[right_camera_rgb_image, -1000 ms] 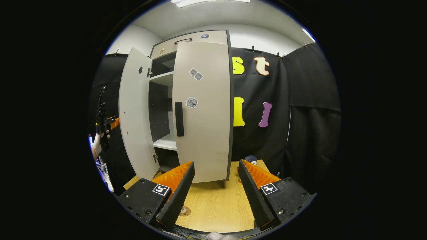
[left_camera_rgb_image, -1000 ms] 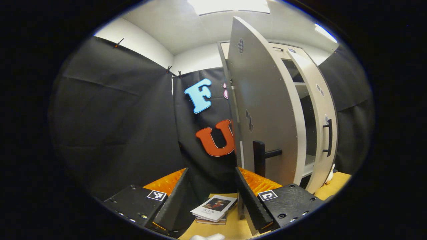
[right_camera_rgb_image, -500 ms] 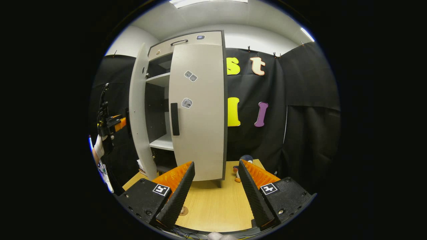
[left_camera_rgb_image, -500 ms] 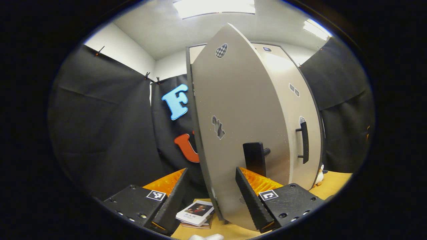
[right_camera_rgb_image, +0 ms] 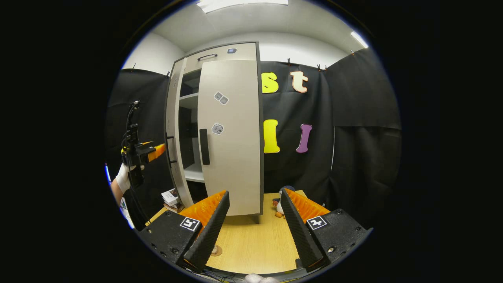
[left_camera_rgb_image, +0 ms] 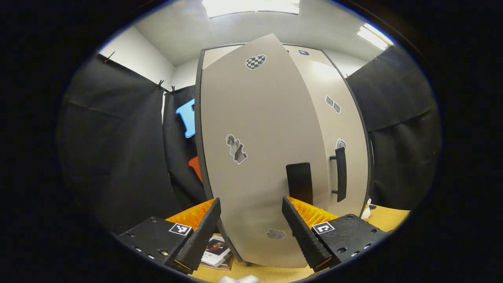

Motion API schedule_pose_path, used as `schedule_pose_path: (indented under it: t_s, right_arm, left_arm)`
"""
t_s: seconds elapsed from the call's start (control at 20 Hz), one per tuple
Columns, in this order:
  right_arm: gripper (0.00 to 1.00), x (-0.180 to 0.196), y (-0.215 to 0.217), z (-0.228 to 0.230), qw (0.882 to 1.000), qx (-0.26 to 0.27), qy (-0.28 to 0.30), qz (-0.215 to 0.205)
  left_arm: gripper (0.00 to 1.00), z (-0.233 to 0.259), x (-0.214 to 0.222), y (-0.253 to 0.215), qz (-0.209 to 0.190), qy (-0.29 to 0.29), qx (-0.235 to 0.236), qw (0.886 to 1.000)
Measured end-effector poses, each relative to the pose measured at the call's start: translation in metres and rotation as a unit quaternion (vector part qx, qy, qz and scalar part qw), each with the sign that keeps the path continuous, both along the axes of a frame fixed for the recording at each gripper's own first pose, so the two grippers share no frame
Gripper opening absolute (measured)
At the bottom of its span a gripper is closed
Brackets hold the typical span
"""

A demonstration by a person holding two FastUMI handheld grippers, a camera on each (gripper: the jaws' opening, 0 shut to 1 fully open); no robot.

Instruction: Grasp the bottle in the cabinet with the left hand and place it on the coaster, then close the right door with the right hand and the left door with the left hand.

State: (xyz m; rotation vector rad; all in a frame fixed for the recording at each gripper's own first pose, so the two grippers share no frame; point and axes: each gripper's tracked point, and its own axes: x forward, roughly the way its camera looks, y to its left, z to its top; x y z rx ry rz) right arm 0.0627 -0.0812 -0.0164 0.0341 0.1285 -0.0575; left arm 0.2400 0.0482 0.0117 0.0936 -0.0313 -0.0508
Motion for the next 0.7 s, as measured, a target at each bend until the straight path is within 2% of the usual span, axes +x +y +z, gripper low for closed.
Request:
schedule_pose_path:
  t_s: [0.3, 0.7]
  right_arm:
    - [0.81, 0.006, 0.010, 0.005, 1.000, -0.010, -0.009, 0.008]
    - [0.81, 0.018, 0.048, 0.005, 0.999, -0.023, -0.012, 0.037]
  left_arm:
    - [0.96, -0.002, -0.010, 0.002, 0.000, 0.015, -0.017, 1.000]
    - [0.95, -0.013, -0.085, -0.004, -0.001, 0.030, -0.048, 0.998]
